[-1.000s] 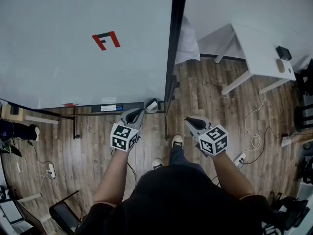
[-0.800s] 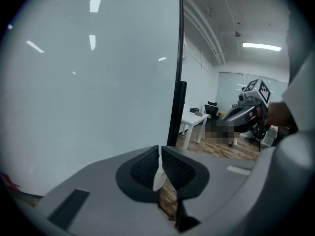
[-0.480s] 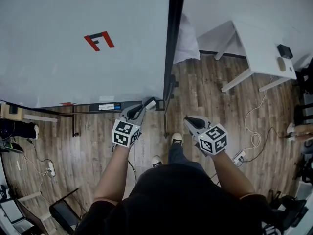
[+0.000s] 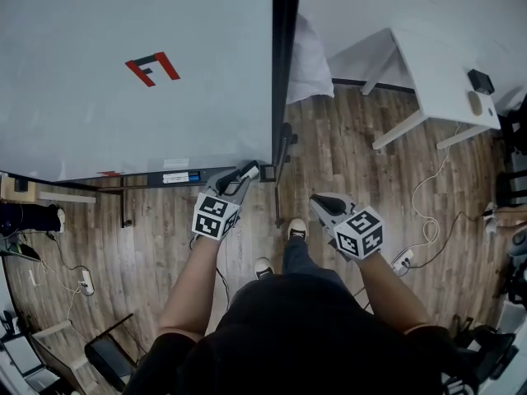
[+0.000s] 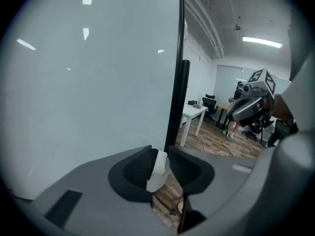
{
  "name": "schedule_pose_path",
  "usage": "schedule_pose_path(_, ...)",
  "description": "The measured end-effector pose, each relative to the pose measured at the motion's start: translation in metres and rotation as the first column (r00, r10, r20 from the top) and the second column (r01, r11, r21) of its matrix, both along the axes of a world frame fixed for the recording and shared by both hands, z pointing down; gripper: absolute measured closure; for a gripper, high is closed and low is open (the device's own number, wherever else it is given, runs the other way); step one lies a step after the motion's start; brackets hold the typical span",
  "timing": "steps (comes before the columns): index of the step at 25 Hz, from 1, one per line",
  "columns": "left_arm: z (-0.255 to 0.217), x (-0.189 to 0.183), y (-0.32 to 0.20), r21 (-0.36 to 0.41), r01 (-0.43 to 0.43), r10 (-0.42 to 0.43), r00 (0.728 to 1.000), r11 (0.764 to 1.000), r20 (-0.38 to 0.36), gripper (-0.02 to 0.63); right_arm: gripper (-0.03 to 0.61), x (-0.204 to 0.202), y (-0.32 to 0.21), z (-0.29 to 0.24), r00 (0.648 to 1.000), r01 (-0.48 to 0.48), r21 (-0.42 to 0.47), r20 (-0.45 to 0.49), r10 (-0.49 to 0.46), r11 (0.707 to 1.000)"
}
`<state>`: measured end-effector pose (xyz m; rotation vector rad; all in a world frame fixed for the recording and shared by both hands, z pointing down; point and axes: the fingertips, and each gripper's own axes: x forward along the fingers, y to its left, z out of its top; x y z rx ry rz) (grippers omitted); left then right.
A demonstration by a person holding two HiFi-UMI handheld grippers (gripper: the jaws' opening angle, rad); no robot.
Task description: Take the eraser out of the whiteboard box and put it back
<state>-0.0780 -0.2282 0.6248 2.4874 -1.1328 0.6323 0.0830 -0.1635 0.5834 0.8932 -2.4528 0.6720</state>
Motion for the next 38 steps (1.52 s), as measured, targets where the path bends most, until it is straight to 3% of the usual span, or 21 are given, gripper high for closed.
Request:
schedule_pose_path(12,0.022,0.010,-0.012,-0.034,-0.043,0.045,0.997,0.998,0.055,0.446,0.561,0.007,-0.002,0.010,1.000,-0.009,-0.020,-0.002,0.009,1.000)
schedule_pose_path(30,0.051,0.017,-0.018,-0.040,-0.100,0.104,0.989,0.994,0.108,0.430,0.561,0.009,-0.002,0.018,1.000,-0.019,-0.044,0.001,0.019,0.999)
schedule_pose_path(38,0.059,0.014,-0.023,-0.041,-0.076,0.081,0.989,0.996,0.125,0.430,0.561,0.005,0.002,0.022,1.000,-0.010,-0.054,0.008,0.010,0.999)
